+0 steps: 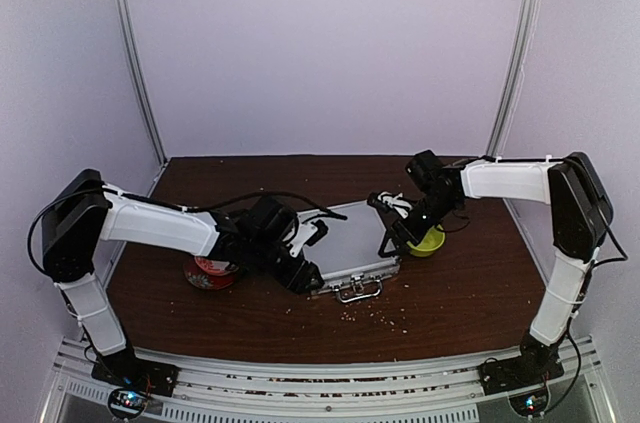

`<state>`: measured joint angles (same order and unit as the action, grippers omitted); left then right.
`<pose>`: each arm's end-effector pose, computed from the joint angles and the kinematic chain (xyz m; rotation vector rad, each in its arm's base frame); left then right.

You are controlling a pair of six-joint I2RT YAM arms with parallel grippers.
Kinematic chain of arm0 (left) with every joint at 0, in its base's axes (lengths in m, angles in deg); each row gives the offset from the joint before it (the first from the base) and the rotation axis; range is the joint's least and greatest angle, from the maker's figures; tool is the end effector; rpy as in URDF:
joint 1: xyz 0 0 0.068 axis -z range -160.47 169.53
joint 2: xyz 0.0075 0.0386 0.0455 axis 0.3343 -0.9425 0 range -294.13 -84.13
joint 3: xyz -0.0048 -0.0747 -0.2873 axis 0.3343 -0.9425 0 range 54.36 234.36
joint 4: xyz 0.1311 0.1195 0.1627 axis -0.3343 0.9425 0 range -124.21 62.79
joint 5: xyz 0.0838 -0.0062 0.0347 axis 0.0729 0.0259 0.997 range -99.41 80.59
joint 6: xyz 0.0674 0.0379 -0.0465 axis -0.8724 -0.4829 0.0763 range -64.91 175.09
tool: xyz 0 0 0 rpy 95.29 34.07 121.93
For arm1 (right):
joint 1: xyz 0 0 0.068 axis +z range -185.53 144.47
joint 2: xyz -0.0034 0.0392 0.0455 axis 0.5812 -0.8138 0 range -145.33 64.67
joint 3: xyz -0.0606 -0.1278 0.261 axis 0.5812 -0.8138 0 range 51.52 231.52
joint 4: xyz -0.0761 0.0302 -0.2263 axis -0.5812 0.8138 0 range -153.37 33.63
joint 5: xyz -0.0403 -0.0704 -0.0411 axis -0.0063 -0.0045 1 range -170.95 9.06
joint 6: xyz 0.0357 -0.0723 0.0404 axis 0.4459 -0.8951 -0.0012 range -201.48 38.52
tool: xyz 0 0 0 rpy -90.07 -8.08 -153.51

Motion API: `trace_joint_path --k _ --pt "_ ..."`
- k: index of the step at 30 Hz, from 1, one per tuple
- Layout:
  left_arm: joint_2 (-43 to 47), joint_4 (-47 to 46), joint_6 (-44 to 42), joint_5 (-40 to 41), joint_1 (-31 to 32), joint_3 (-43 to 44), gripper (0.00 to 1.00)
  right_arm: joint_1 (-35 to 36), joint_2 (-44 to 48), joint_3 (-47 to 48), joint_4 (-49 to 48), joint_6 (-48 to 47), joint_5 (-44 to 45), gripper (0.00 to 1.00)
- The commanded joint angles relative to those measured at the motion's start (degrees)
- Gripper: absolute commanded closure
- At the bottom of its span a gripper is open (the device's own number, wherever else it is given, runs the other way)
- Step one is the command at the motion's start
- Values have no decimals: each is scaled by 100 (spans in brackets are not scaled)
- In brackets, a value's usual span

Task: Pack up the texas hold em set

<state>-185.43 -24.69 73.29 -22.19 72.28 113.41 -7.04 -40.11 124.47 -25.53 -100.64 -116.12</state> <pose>0.2136 -0.3103 0.1716 0.8749 2.4707 -0.7659 0.2970 0.2140 0.1952 -1.2336 2.4128 0.8942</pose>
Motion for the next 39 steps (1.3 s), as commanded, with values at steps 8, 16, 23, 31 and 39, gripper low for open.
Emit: trace_joint_path --k 8,16,23,31,39 --pt "644 849 -297 745 166 332 33 -89 1515 -476 -242 718 838 28" --pt "86 1143 -243 1533 -35 1419 33 281 2066 -1370 -451 1083 -688 30" --pt "-577 806 -12 1394 -667 2269 31 600 2039 -1985 -1518 1794 -1187 27" --pt "-1075 696 116 1078 -798 2467 32 837 1505 -2112 -2063 2089 -1413 15" --pt "-1122 569 205 1084 -800 2253 32 1264 1258 -1939 -2012 2615 -126 14"
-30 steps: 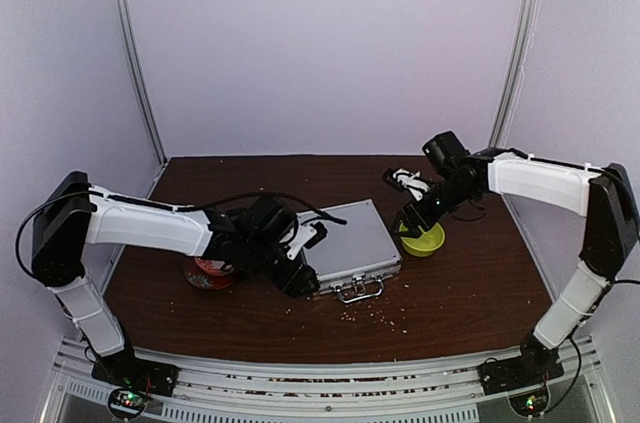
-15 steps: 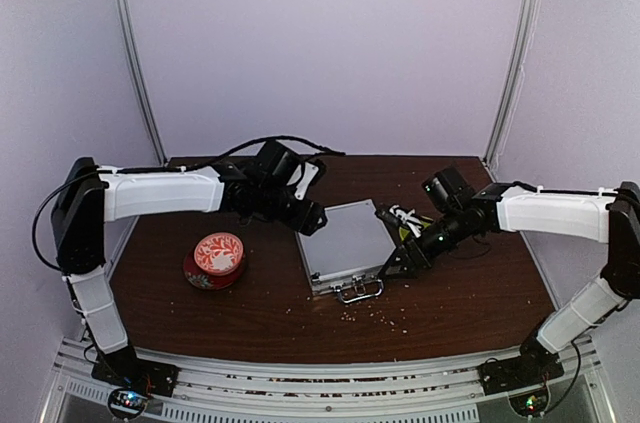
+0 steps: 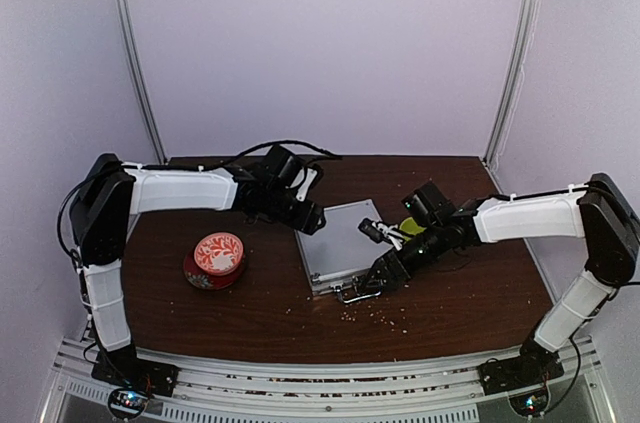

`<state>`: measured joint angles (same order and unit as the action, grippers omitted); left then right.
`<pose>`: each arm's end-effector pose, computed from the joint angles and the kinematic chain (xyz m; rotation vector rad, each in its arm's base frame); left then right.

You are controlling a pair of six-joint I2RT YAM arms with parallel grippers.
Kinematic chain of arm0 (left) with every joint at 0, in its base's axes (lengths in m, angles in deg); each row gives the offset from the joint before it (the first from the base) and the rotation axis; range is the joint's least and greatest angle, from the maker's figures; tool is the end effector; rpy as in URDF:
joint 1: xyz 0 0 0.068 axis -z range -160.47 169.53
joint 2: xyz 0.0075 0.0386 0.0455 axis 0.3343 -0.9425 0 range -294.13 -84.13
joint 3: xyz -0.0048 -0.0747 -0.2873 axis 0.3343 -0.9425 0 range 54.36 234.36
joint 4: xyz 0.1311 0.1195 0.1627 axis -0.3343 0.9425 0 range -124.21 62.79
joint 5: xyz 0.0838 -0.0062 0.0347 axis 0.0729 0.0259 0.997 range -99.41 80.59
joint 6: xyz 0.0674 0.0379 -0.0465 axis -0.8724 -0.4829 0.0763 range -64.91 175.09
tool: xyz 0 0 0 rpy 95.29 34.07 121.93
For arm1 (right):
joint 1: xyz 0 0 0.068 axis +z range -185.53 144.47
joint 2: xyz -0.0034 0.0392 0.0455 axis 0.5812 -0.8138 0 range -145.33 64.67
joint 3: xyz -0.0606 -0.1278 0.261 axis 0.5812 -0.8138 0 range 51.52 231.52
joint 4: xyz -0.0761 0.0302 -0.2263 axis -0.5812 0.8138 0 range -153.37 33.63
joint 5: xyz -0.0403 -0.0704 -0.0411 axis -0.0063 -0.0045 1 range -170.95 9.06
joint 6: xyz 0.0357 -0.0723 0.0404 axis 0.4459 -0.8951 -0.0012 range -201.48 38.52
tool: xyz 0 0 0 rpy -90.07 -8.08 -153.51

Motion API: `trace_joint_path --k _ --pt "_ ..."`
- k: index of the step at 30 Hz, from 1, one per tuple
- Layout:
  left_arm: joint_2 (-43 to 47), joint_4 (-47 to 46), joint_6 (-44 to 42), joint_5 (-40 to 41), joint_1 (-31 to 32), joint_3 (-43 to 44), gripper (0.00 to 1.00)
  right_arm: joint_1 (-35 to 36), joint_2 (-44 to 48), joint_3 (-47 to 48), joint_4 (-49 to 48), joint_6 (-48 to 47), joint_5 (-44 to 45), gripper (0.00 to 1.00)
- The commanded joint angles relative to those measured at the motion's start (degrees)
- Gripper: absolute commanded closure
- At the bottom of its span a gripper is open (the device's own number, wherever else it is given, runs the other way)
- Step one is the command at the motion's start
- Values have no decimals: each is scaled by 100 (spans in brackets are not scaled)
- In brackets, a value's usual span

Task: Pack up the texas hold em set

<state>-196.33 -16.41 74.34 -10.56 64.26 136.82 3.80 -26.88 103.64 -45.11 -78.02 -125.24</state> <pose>0.3233 -0.3225 0.2086 0.5545 2.4085 -0.5299 0.2028 0.2390 0.1958 -1.0999 2.3956 1.2688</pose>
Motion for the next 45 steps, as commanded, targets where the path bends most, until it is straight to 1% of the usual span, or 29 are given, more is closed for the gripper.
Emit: trace_joint_path --k 1,4,13,17,20,25,31,36,43,45 --pt "-44 -261 105 -73 5 -102 32 216 -67 157 -36 422 926 14" --pt "-84 -260 106 5 1 -147 33 285 -96 143 -29 645 1125 14" --pt "-65 -297 98 36 3 -310 33 446 -411 225 -104 700 860 14" --pt "-63 -348 80 27 2 -359 33 543 -494 287 -103 707 889 14" --pt "-65 -397 88 6 2 -397 33 595 -513 356 -58 716 1067 14" --pt "-52 -409 79 -29 2 -423 33 690 -552 456 -46 932 1647 11" --pt "-12 -409 47 -33 9 -425 33 852 -607 528 -19 1124 1796 9" --pt "-12 -400 27 -34 8 -422 33 1007 -678 588 36 1326 2288 9" --pt "-21 -396 10 -59 3 -466 33 1163 -967 653 40 1352 2369 7" --pt "7 -392 10 -70 3 -497 33 1166 -1100 699 62 1342 2336 4"
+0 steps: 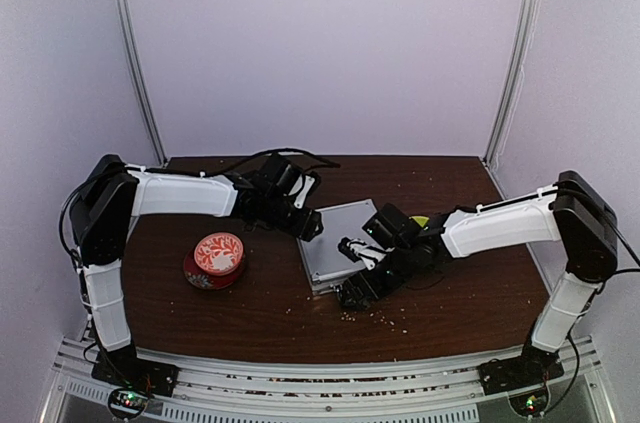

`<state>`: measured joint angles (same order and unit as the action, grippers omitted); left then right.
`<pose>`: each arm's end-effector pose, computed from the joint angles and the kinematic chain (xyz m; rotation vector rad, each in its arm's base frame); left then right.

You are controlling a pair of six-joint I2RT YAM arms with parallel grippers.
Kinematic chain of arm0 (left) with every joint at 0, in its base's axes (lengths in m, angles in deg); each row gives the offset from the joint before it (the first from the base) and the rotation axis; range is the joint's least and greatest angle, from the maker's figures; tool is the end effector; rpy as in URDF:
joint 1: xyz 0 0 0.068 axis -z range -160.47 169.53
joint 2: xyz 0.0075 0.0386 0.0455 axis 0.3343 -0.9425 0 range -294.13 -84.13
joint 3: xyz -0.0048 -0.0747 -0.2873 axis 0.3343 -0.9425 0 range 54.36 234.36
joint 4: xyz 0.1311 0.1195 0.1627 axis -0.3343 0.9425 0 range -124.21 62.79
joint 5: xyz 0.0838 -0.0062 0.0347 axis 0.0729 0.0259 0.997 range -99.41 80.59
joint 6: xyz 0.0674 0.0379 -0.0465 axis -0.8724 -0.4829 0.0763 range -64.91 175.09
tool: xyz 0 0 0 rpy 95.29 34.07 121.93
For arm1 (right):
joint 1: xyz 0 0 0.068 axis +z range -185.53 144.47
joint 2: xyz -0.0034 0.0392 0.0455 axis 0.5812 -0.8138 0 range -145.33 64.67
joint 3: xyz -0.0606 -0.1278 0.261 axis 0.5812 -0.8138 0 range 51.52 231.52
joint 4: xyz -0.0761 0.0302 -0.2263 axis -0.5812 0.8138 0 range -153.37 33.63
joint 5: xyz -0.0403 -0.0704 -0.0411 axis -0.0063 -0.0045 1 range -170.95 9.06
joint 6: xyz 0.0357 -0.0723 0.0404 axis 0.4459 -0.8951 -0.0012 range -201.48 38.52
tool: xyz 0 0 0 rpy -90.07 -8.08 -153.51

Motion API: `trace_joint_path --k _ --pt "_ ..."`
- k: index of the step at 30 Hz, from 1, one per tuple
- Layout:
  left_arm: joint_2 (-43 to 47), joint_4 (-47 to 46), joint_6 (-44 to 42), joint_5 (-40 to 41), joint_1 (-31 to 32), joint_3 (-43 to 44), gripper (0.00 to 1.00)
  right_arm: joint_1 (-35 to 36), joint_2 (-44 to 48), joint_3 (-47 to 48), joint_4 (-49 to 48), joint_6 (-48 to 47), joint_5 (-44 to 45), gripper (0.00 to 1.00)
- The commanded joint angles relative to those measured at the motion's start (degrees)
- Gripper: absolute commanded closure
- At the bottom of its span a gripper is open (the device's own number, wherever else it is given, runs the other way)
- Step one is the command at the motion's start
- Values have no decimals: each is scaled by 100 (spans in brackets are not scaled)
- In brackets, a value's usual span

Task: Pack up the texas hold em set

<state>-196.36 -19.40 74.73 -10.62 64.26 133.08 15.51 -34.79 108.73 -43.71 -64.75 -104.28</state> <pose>0.3192 -0.3185 0.1925 0.5497 2.4242 -0.5265 0.1904 0.2863 0.1625 -0.9739 2.6594 0.8794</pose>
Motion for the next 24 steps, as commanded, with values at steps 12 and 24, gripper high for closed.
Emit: trace_joint_path --k 12,24 --pt "2 -248 -8 -148 4 -308 34 -81 -346 106 -636 -369 -859 3" --pt "6 -321 13 -188 8 -425 34 -953 356 109 -1592 318 -1811 4"
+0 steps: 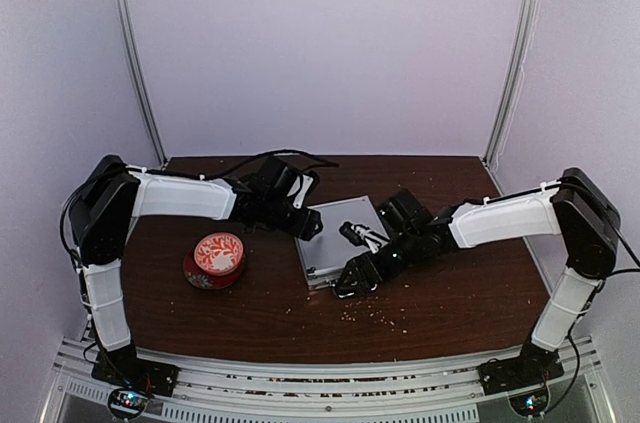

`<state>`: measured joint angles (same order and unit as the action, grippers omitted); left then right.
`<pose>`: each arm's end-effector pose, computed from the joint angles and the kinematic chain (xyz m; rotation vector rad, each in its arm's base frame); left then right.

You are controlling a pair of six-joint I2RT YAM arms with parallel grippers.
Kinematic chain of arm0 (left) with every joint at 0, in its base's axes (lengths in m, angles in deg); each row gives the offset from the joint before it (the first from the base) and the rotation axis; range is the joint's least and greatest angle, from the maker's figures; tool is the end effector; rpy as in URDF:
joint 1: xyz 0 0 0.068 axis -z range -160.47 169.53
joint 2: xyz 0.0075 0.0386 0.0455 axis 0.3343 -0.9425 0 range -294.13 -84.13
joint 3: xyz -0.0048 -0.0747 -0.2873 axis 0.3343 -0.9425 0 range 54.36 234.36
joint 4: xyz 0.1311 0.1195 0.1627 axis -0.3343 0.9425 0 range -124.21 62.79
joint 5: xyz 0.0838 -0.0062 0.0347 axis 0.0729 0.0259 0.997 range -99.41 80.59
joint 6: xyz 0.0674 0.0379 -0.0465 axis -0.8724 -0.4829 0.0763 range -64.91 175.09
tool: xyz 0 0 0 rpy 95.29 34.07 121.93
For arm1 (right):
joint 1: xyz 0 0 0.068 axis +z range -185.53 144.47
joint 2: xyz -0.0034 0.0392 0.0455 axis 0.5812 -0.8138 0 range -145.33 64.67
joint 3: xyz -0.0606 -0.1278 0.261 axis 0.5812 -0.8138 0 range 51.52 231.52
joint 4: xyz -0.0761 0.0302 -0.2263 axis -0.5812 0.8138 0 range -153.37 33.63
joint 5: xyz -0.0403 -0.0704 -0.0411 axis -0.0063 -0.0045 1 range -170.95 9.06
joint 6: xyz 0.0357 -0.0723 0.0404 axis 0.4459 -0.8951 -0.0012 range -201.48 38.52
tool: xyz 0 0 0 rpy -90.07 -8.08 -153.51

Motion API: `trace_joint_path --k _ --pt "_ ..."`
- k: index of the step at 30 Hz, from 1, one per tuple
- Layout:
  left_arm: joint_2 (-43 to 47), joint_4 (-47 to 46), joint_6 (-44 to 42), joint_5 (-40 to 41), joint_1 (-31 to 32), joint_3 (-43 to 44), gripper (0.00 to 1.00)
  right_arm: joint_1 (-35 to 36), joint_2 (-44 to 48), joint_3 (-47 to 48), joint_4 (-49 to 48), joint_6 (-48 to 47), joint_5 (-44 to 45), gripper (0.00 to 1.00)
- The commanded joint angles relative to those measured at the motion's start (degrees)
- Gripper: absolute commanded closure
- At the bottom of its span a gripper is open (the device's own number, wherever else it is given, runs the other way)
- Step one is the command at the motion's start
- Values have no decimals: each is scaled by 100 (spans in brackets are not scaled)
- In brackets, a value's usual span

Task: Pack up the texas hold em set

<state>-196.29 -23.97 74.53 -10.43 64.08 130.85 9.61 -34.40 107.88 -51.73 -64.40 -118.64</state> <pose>0.3214 -0.3184 0.1889 0.5398 2.3829 -0.5429 0.2121 0.2830 0.1798 -0.9353 2.5290 1.2286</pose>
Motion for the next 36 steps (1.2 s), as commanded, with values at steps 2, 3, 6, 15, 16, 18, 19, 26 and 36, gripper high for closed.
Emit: trace_joint_path --k 2,3,6,15,16,18,19,26,36 --pt "8 136 33 -205 22 -215 34 -412 364 295 -751 328 -422 4" --pt "10 136 33 -196 26 -220 34 -417 376 310 -735 351 -430 4" --pt "29 135 27 -193 27 -230 34 -427 410 242 -781 415 -428 4" --pt "256 77 -65 -133 35 -442 35 -425 556 255 -420 57 -633 5" --pt "278 79 -90 -103 33 -449 35 -426 567 305 -292 -83 -627 6" --pt "335 79 -126 -9 31 -440 35 -428 612 356 -77 -357 -592 10" --pt "380 74 -151 63 31 -423 35 -428 645 362 57 -544 -606 13" --pt "393 195 -483 414 -158 237 27 -448 940 534 943 -1820 -98 26" --pt "-1093 701 -513 -814 -1015 2315 24 -1334 1408 819 1088 -1915 702 19"
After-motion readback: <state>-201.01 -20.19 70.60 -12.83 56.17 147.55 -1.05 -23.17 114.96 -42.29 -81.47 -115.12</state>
